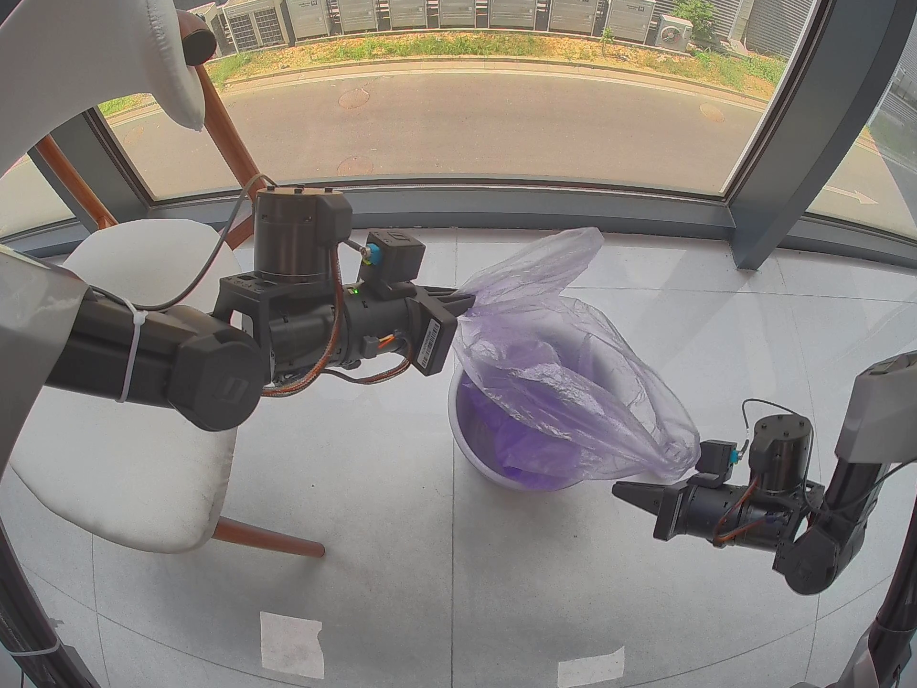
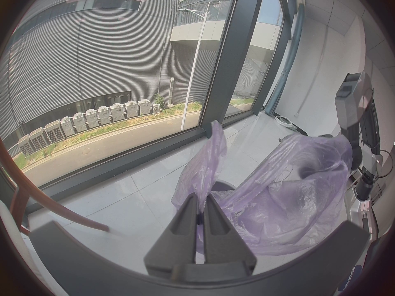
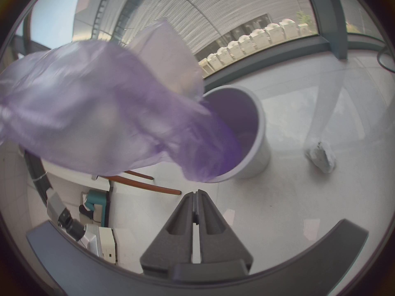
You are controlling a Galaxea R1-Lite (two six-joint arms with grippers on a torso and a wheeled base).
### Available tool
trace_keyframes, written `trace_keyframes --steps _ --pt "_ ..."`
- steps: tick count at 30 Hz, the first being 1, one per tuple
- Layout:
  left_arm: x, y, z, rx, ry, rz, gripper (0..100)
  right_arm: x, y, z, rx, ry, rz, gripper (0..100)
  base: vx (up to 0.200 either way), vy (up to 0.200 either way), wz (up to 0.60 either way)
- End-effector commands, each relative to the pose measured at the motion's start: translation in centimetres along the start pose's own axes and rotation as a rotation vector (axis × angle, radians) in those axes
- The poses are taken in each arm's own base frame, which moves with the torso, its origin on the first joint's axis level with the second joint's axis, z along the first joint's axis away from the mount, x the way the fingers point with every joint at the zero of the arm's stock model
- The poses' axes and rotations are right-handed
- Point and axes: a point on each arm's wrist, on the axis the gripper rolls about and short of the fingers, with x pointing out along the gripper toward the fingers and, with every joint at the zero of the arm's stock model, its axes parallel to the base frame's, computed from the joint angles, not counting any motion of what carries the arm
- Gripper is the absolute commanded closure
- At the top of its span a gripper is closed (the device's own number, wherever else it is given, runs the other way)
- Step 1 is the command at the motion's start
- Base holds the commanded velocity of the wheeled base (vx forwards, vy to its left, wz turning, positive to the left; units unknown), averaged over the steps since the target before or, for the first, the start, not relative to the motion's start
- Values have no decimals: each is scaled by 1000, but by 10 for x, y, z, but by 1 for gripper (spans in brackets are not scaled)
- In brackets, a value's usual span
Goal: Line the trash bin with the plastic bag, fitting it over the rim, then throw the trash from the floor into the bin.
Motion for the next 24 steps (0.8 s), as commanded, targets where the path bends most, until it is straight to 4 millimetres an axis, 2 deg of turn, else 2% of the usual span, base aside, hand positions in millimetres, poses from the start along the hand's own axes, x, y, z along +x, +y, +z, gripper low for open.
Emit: trace_keyframes --steps 1,5,6,9,12,15,16,17,19,24 --pt "-2 -1 1 -10 2 13 100 32 10 -50 -73 101 97 100 0 0 0" --pt "-2 -2 1 -9 5 24 100 56 16 -43 -92 56 131 100 0 0 0" --pt "-2 -2 1 -9 5 24 100 57 16 -43 -92 55 130 100 0 0 0" --pt "-2 -3 1 -9 6 27 100 87 13 -28 -104 -56 88 100 0 0 0" --pt "-2 -3 2 -8 5 25 100 105 17 -6 -108 -152 110 100 0 0 0" --pt "-2 -7 -1 -9 14 17 100 118 20 16 -98 -215 99 100 0 0 0" --pt "-2 -7 -1 -9 14 17 100 118 20 16 -98 -215 99 100 0 0 0" --pt "-5 -8 -3 -11 23 14 100 125 22 33 -107 -278 82 100 0 0 0" --pt "-7 -10 -6 -10 25 12 100 131 25 48 -114 -325 75 100 0 0 0" --pt "-6 -13 -11 -5 15 12 100 139 20 61 -130 -329 40 100 0 0 0"
